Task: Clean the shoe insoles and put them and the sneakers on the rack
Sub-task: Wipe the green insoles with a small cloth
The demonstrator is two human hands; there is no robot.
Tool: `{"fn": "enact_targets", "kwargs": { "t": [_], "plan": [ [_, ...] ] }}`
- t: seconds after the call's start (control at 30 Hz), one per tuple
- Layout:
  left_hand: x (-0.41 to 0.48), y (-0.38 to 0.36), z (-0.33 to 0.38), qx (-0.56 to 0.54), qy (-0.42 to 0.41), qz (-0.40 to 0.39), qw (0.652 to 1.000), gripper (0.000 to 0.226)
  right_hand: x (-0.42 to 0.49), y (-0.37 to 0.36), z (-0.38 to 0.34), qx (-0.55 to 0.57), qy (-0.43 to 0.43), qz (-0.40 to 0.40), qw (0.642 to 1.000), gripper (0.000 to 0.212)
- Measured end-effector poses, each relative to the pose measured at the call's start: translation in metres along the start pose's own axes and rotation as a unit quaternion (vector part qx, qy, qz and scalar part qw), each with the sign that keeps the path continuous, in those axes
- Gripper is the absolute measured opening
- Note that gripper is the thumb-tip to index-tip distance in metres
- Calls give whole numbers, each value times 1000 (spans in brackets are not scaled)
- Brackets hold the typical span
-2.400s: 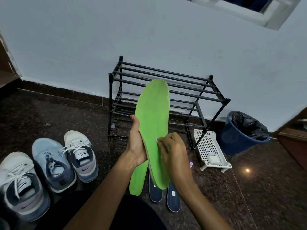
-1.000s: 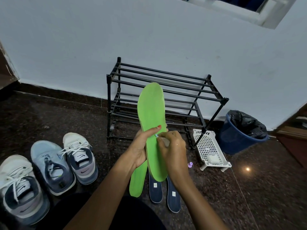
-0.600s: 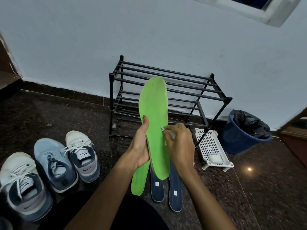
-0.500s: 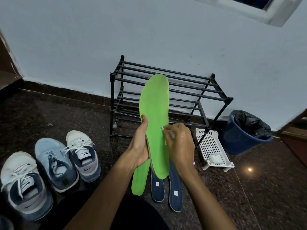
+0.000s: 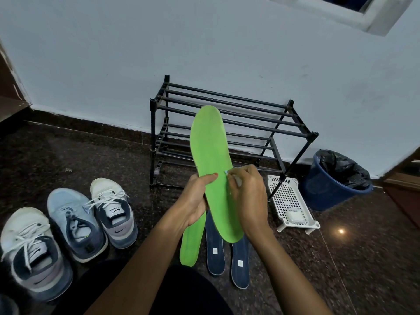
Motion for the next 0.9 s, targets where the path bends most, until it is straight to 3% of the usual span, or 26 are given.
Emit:
{"fn": "enact_targets", "kwargs": {
  "t": [0.3, 0.53, 0.77, 0.9],
  "plan": [
    [2, 4, 3, -11, -15, 20, 1000, 31, -16, -13, -24, 24, 80, -27, 996, 8],
    [3, -1, -1, 26, -21, 19, 999, 35, 1, -4, 3, 26, 13, 1, 1000, 14],
    [8, 9, 1, 7, -32, 51, 998, 33, -18, -17, -19, 30, 59, -17, 998, 10],
    [7, 4, -1, 21, -29, 35, 999, 33, -7, -10, 0, 33, 18, -8, 999, 12]
  ]
}}
Point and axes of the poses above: each hand's wrist, its own x-axis towards the middle knuckle, its own y-axis out of the back of the hand, z = x × y, the point moved 9 cm from there along x, towards the middle knuckle, and after that the axes turned 10 degrees about y, right-handed, at the moved point
